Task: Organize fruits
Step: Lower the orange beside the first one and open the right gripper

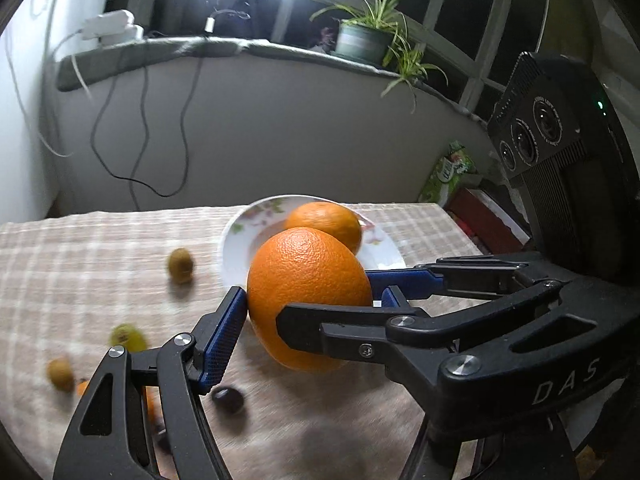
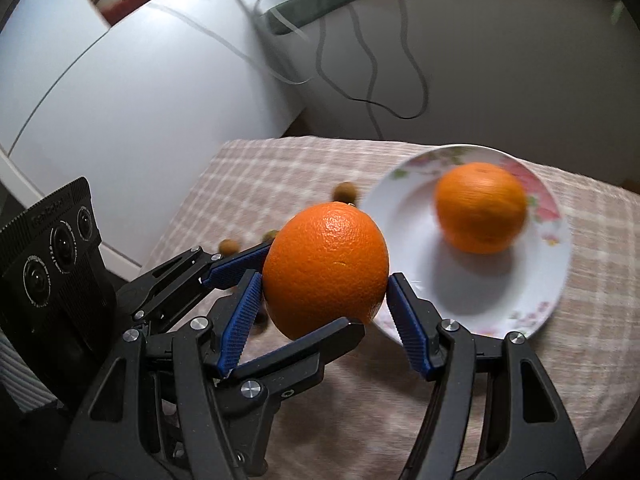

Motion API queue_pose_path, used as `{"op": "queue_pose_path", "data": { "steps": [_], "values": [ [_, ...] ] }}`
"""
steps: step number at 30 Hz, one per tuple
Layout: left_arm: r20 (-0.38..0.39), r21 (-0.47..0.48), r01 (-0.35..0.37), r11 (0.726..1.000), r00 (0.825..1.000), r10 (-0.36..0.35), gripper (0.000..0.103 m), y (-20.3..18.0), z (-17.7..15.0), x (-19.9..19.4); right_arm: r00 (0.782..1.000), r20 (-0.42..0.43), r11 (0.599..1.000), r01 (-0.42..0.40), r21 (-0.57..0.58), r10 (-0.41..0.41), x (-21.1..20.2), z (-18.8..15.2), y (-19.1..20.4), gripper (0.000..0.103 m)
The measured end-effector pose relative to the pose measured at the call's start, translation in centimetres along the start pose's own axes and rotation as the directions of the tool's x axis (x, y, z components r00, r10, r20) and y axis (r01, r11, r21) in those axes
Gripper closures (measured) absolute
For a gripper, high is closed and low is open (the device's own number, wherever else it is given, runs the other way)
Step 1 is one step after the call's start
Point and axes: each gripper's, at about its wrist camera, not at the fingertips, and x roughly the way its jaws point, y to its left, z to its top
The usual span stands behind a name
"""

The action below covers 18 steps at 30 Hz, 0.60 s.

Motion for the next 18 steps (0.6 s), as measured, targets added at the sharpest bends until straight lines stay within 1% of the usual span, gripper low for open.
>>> {"op": "queue_pose_path", "data": {
  "steps": [4,9,14,18],
  "values": [
    [-0.027,0.02,0.005,1.0,1.0,-0.004,0.034,-1.1,0.1,1.8,1.0,0.001,0.999,0.008,0.04,-0.008,-0.1,0.0,-2.1,0.036],
    [-0.051,0.031,0.011,0.999,0.999,-0.009,0.036,-1.6,0.0,3.0,1.0,-0.001,0.998,0.02,0.06,-0.02,-0.3,-0.1,-3.7,0.036],
    [-0.066,0.037,0.009,0.999,0.998,-0.007,0.036,-1.9,0.1,3.6,1.0,0.004,0.997,0.026,0.069,-0.027,-0.2,-0.3,-4.2,0.036],
    [-0.067,0.062,-0.003,0.998,0.998,0.007,0.036,-2.3,0.3,3.6,0.999,0.001,0.997,0.041,0.065,-0.041,-0.2,-0.2,-4.3,0.035]
  ]
}}
